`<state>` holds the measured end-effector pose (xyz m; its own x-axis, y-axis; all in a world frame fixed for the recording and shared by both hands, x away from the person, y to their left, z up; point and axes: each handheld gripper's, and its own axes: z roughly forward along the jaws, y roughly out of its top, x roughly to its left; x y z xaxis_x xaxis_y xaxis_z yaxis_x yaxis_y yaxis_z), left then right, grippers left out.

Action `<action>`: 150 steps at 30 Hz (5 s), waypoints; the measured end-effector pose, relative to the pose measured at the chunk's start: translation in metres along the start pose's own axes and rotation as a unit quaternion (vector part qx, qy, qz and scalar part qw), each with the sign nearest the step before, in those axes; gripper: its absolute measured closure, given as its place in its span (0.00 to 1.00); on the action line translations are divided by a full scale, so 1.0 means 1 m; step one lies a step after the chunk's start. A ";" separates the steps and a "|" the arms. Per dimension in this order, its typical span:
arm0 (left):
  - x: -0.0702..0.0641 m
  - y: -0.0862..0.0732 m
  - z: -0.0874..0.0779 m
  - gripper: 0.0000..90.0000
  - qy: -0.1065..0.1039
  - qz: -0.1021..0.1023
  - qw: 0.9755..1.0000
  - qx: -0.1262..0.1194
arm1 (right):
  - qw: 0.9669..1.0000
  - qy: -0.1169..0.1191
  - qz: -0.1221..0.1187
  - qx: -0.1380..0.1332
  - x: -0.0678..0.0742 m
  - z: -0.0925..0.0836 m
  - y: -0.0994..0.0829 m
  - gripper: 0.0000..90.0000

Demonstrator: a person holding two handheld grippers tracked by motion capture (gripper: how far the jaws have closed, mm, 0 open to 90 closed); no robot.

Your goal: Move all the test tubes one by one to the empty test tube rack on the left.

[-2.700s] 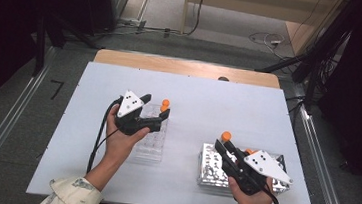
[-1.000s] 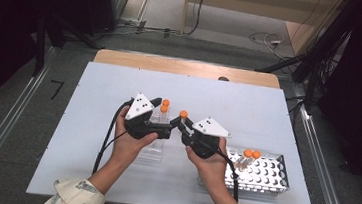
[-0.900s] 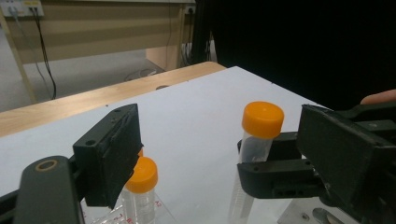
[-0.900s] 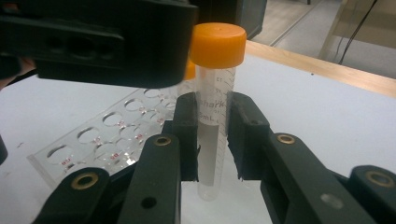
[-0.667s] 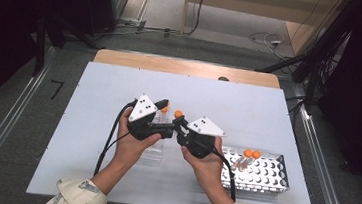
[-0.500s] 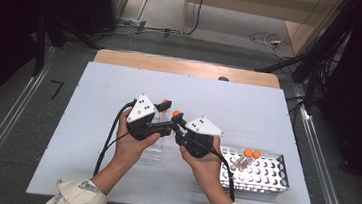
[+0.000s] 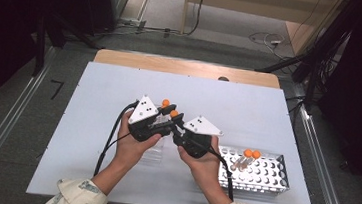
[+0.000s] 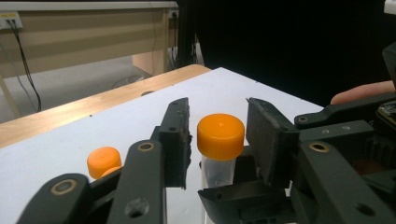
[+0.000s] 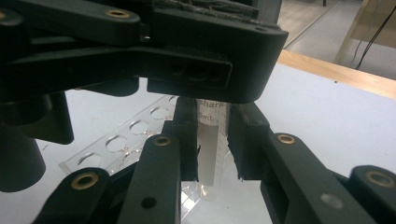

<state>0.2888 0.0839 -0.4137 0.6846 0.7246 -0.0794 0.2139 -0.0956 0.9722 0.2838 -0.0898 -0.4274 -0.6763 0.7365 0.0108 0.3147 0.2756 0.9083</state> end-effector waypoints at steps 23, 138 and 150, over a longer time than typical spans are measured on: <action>0.006 0.009 -0.008 0.79 0.011 0.001 1.000 -0.023 | 0.999 0.028 0.045 -0.012 -0.001 -0.006 0.004 0.25; 0.026 -0.013 -0.021 0.33 0.064 -0.019 0.998 0.018 | 0.997 -0.008 0.050 -0.058 -0.032 -0.104 -0.017 0.13; 0.028 -0.013 -0.023 0.33 0.066 -0.027 0.997 0.014 | 0.994 -0.048 0.062 -0.072 -0.054 -0.138 -0.031 0.14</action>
<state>0.2894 0.1208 -0.4235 0.5743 0.8126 -0.0993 0.2688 -0.0726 0.9605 0.2189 -0.2231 -0.3985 -0.5693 0.8168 0.0930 0.2887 0.0927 0.9529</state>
